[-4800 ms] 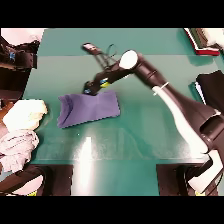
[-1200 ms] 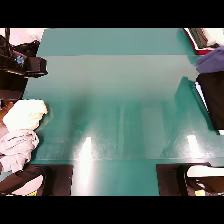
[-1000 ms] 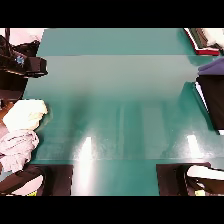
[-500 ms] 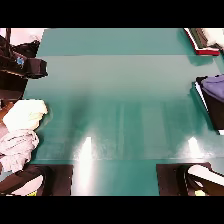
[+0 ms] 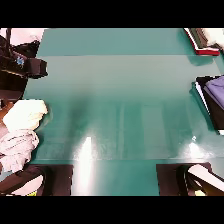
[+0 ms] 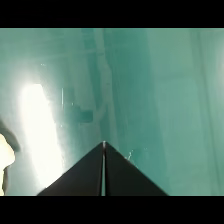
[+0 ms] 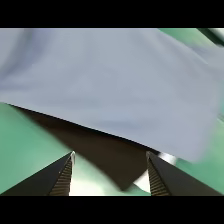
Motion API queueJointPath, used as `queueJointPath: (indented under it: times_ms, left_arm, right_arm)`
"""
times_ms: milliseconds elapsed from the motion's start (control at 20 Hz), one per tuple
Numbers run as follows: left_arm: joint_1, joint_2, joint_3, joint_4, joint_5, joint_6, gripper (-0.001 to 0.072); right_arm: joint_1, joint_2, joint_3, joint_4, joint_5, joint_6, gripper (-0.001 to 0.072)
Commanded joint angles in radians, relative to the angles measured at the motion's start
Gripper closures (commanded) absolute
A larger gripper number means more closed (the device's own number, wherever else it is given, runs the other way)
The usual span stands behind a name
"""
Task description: Fold the shirts.
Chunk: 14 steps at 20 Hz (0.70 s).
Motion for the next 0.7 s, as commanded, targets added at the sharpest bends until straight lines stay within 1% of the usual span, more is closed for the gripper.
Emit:
queueJointPath:
  times_ms: [0, 150, 200, 250, 300, 350, 500, 650]
  left_arm:
    - [0.000, -0.001, 0.000, 0.000, 0.037, 0.001, 0.0674]
    - [0.000, -0.001, 0.000, 0.000, 0.072, 0.000, 0.0675]
    - [0.000, -0.001, 0.000, 0.000, 0.081, 0.000, 0.0674]
    - [0.000, -0.001, 0.000, 0.000, 0.087, 0.000, 0.0674]
    - [0.000, -0.001, 0.000, 0.000, 0.091, 0.000, 0.0674]
    - [0.000, -0.001, 0.000, 0.000, 0.097, 0.000, 0.0675]
    - [0.000, -0.001, 0.000, 0.000, 0.112, 0.000, 0.0674]
    - [0.000, -0.001, 0.000, 0.000, 0.130, 0.000, 0.0674]
  right_arm:
    - [0.093, 0.064, -0.006, 0.164, -0.074, 0.018, 0.0188]
    - [0.279, 0.105, -0.006, 0.180, -0.076, 0.018, 0.0188]
    - [0.346, 0.117, -0.006, 0.180, -0.074, 0.018, 0.0211]
    - [0.419, 0.132, -0.006, 0.180, -0.072, 0.018, 0.0366]
    - [0.487, 0.146, -0.006, 0.178, -0.070, 0.013, 0.0634]
    - [0.558, 0.159, -0.006, 0.179, -0.077, 0.013, 0.0692]
    - [0.728, 0.181, -0.006, 0.177, -0.104, 0.013, 0.0692]
    - [0.847, 0.182, -0.006, 0.172, -0.099, 0.013, 0.0692]
